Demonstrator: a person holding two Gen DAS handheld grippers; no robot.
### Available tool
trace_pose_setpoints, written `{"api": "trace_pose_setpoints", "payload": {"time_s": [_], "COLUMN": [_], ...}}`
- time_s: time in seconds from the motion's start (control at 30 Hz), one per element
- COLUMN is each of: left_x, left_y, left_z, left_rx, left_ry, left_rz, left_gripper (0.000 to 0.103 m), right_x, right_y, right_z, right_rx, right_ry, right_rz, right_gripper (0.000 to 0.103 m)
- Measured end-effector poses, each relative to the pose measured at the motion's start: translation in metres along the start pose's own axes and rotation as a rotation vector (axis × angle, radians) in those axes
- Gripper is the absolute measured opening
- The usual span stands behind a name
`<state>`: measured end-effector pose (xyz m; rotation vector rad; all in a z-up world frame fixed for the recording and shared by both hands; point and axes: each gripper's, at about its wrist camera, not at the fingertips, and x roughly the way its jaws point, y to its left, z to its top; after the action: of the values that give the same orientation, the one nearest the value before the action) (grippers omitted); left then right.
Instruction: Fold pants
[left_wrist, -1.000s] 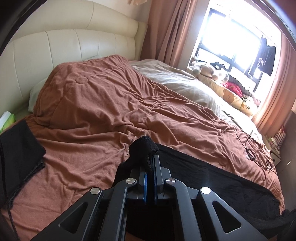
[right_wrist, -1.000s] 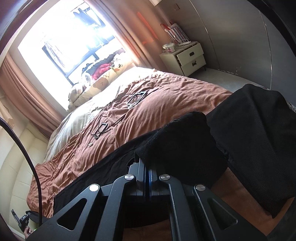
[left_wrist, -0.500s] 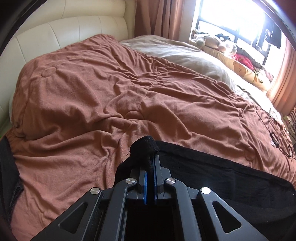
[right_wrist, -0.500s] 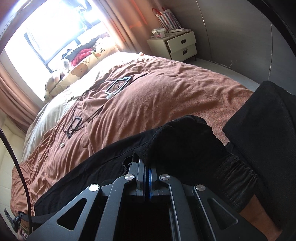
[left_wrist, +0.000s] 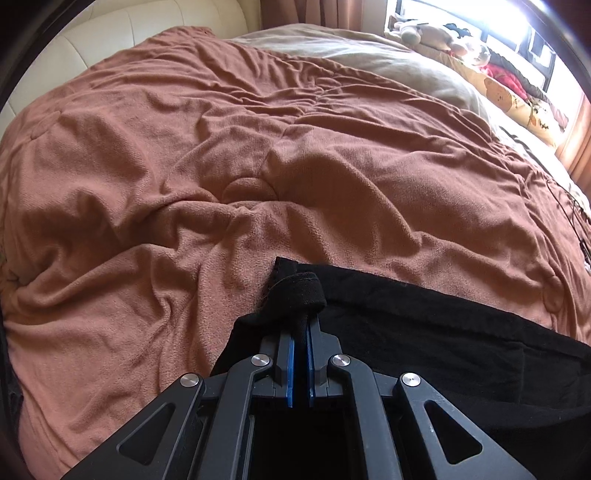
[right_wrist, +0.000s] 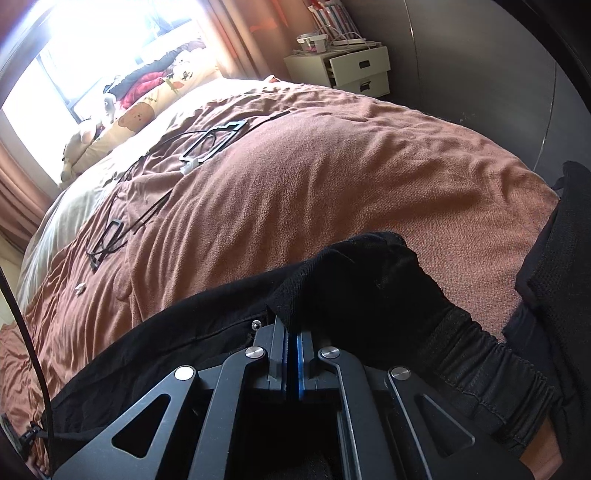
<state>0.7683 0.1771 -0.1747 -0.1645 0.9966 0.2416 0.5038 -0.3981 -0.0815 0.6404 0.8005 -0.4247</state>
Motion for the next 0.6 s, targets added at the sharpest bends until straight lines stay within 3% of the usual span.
{"api": "trace_pose_setpoints", "payload": {"time_s": [0.1, 0.17, 0.3, 0.37, 0.6], "left_x": [0.001, 0.0, -0.001, -0.001, 0.003], "left_y": [0.0, 0.001, 0.001, 0.001, 0.003], "left_z": [-0.002, -0.002, 0.0, 0.001, 0.002], "left_rx": [0.002, 0.0, 0.013, 0.005, -0.015], "left_ry": [0.003, 0.004, 0.006, 0.009, 0.02], "left_rz": [-0.007, -0.019, -0.019, -0.022, -0.039], "left_gripper": [0.006, 0.006, 0.006, 0.006, 0.006], "right_x": [-0.009, -0.02, -0.035, -0.041, -0.045], "right_y": [0.009, 0.018, 0.035, 0.047, 0.101], "right_z": [-0.004, -0.005, -0.009, -0.011, -0.029], "right_rx": [-0.006, -0.026, -0.091, -0.145, -0.471], "right_ry": [0.004, -0.01, -0.004, 0.012, 0.035], "right_rz": [0.017, 0.026, 0.084, 0.124, 0.136], "right_gripper": [0.022, 0.042, 0.047, 0.058, 0.059]}}
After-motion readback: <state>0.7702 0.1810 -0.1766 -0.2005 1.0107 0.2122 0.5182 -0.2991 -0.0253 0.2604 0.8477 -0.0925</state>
